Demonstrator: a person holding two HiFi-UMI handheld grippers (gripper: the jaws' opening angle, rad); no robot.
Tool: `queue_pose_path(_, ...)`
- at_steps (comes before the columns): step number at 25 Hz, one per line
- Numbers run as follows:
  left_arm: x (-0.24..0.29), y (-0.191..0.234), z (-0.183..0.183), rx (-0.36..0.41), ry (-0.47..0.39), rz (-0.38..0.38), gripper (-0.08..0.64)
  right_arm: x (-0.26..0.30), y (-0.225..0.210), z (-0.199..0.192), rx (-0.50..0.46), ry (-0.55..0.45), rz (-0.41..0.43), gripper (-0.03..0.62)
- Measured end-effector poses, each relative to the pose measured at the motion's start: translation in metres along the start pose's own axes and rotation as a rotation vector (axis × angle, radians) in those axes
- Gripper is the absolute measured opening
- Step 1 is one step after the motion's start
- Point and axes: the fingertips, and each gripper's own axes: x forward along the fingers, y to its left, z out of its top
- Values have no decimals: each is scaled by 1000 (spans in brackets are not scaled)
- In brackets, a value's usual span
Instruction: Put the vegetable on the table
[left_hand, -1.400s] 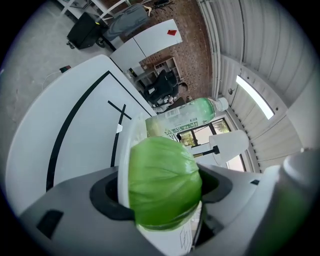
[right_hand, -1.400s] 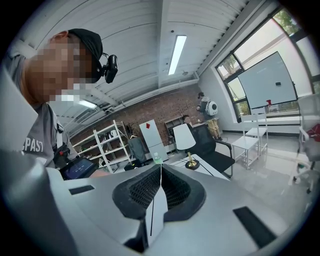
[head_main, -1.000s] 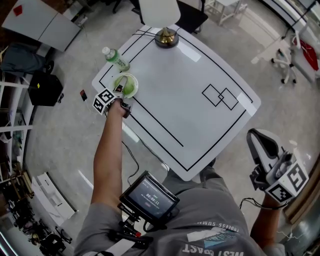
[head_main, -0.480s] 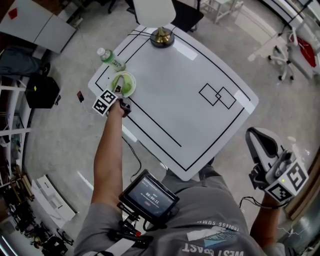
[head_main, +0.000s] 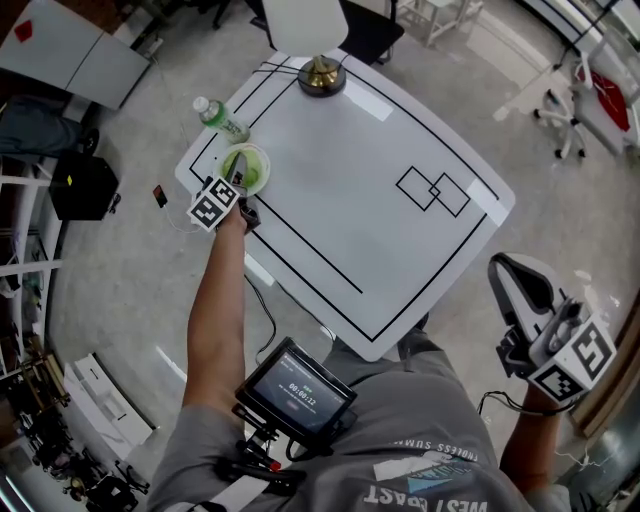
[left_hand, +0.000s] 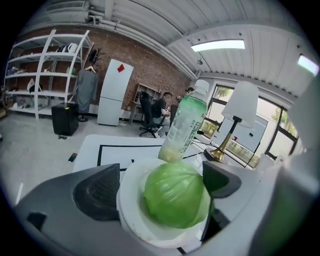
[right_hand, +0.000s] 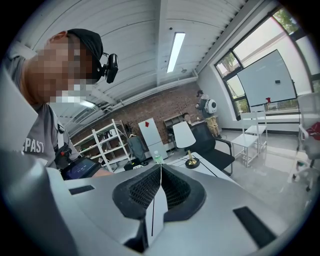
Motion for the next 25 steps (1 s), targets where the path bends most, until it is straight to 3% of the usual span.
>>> queue_pose_path(3,-2,2,2,135,18,41,502,-2,1,2,-2,-1,0,8)
queue_pose_path(5,-3,2,3,182,31,42,502,-3,2,2,-3,-4,0,8)
queue_pose_path(13,-32,-4,24,188,-23,24,502,-4,10,7,-18,-21,38,8)
queue_pose_path(19,-100,-41,75,226,-185,-29,502,-17,29,15,-61,-56,133,8)
queue_pose_path(25,-233,-123,139,295,-442,-125,499,-67,41,17,-116,-91,246,8)
